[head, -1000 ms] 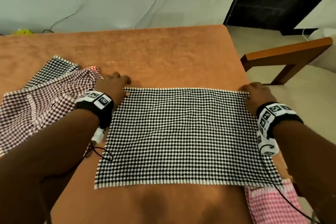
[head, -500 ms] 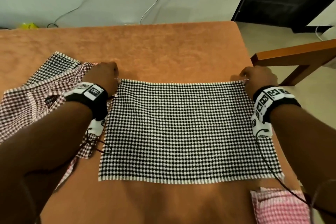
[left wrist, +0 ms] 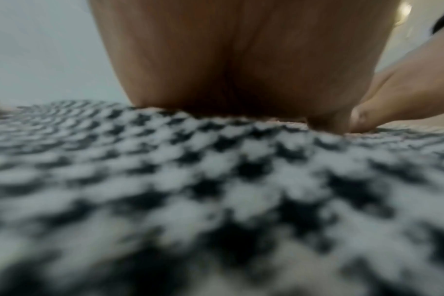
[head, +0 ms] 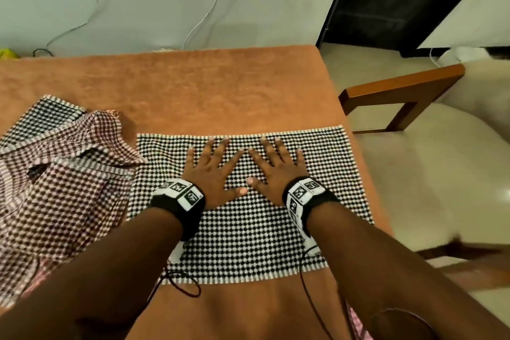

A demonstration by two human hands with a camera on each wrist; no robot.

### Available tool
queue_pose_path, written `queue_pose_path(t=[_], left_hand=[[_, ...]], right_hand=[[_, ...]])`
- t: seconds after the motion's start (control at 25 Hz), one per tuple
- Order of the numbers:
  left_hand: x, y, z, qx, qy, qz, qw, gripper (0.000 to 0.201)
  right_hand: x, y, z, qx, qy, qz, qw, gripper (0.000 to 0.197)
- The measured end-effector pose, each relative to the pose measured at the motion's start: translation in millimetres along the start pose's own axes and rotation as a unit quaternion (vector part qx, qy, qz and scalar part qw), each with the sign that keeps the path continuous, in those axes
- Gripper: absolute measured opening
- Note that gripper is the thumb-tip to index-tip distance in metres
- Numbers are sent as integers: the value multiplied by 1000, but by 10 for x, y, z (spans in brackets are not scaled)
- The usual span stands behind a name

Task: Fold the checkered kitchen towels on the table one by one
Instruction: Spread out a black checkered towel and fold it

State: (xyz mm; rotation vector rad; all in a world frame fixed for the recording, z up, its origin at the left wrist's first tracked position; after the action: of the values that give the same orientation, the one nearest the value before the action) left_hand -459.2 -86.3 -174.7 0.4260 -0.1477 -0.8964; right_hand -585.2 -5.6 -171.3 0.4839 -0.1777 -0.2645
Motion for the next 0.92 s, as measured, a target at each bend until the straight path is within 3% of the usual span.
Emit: queue_pose_path(t=[0.36,0.52,0.6,0.68,0.76,0.84,0.92], left_hand=[[1202,608,-155,45,20,106,993,109],[1111,722,-81,38,79,129,988,107],[1036,1008,119,-61,150,130,978,92],[1048,1528,274,-148,174,162,960,62],[1164,1993,90,-122,173,236,948,47],[1238,2275,-252,-63,224,294,927,50],[1253,2368,-443,-77,312,312,894,54]], right_hand=[[-1602,259,-36,32,-44,-149,987,85],[-1453,321,77,11,-83,-155,984,83],[-1193,504,98,-15,-110,-126,986,81],[-905,868,-50,-16,-107,-88,990,80],[-798,1284,-339,7,-87,-94,992,80],[-865,1577,-613,28,-74,-134,988,81],[-936,1689,-749,19,-79,-153,985,83]])
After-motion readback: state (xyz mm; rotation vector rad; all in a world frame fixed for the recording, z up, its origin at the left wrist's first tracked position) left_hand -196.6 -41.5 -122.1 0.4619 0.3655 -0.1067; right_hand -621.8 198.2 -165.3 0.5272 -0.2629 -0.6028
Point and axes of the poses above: each hand's wrist, its own y-axis away from the middle knuckle, its own z-axis out of the back of the hand, x = y × z, the point moved 10 cm from there along -y, towards the middle knuckle, and after that the axes turned 2 degrees about z, right-handed, at the moved point
